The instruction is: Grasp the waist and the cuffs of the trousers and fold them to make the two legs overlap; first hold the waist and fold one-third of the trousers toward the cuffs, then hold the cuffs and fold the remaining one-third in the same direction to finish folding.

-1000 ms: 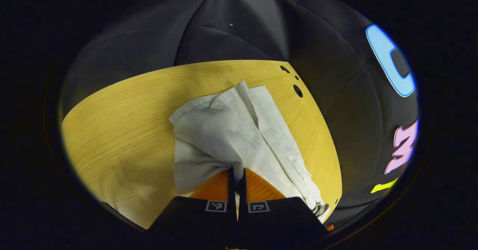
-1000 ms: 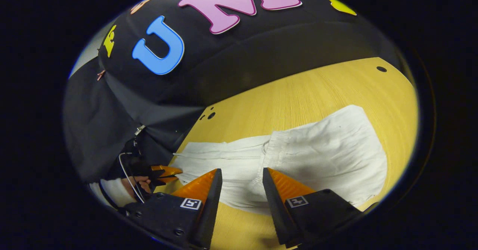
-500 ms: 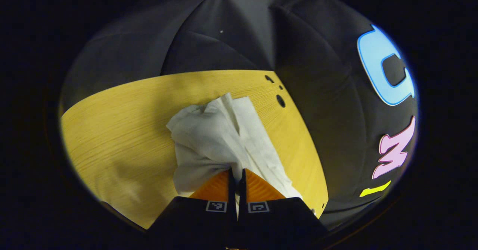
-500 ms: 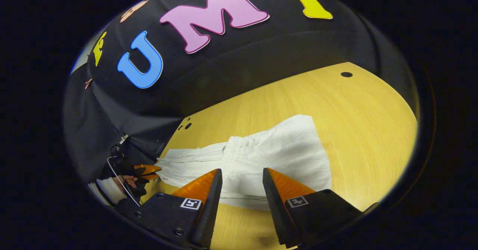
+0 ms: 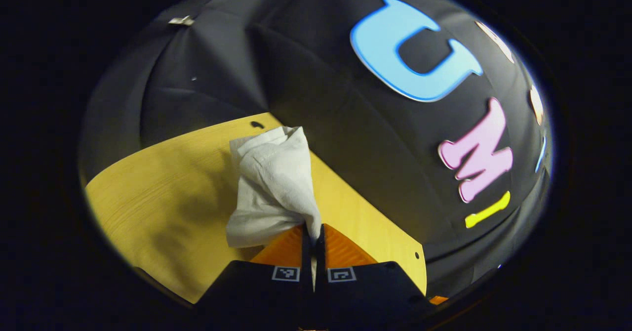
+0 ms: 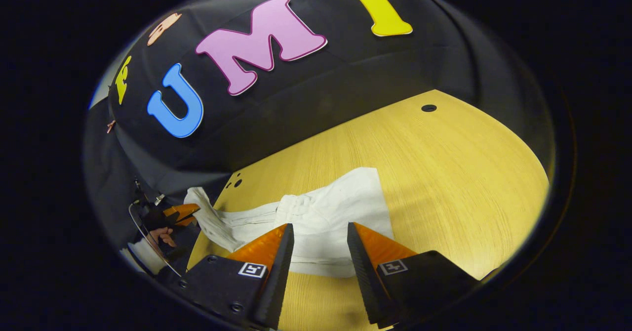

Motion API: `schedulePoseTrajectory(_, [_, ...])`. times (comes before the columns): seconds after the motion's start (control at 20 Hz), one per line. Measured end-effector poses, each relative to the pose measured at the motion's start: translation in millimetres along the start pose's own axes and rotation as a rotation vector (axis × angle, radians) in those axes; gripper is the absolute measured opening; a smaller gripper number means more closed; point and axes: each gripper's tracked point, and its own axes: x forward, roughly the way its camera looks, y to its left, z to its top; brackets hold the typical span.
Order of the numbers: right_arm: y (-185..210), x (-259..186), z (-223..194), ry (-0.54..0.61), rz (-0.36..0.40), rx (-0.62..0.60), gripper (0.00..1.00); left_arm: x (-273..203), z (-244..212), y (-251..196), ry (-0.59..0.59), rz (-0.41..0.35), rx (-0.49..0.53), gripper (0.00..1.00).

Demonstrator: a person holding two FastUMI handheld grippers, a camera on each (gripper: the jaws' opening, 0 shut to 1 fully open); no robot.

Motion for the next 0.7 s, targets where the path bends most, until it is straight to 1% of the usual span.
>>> schedulePoseTrajectory(0.05, [-4.7, -4.0, 2.8, -0.006, -0.006, 0.001, 0.67, 1.8, -3.0, -14.7, 0.0, -0.026, 0.037, 0.06])
schedulePoseTrajectory(0.1, [-10.7, -8.7, 5.5, -0.012, -0.013, 0.004, 0.58, 0.4, -10.1, -30.8, 0.001, -0.054, 0.07, 0.06])
schedulePoseTrajectory(0.15, [-17.2, -13.1, 7.1, -0.016, -0.02, 0.008, 0.67, -0.1, -16.4, -48.9, 0.0, -0.084, 0.099, 0.06])
schedulePoseTrajectory(0.25, [-30.4, -21.6, 11.0, -0.025, -0.036, 0.017, 0.67, 0.7, -34.5, -78.1, 0.016, -0.131, 0.173, 0.06])
schedulePoseTrajectory(0.35, [-44.7, -29.3, 13.2, -0.031, -0.052, 0.029, 0.68, 2.5, -55.5, -105.0, 0.046, -0.167, 0.274, 0.06])
schedulePoseTrajectory(0.45, [-57.5, -39.1, 17.4, -0.041, -0.067, 0.038, 0.68, 15.4, -79.4, -132.7, 0.079, -0.201, 0.379, 0.06])
schedulePoseTrajectory(0.65, [-85.3, -58.8, 24.1, -0.058, -0.097, 0.055, 0.68, 40.8, -130.7, -151.6, 0.165, -0.267, 0.582, 0.06])
schedulePoseTrajectory(0.7, [-91.2, -63.3, 25.7, -0.061, -0.104, 0.061, 0.68, 43.8, -142.7, -150.1, 0.19, -0.28, 0.634, 0.06])
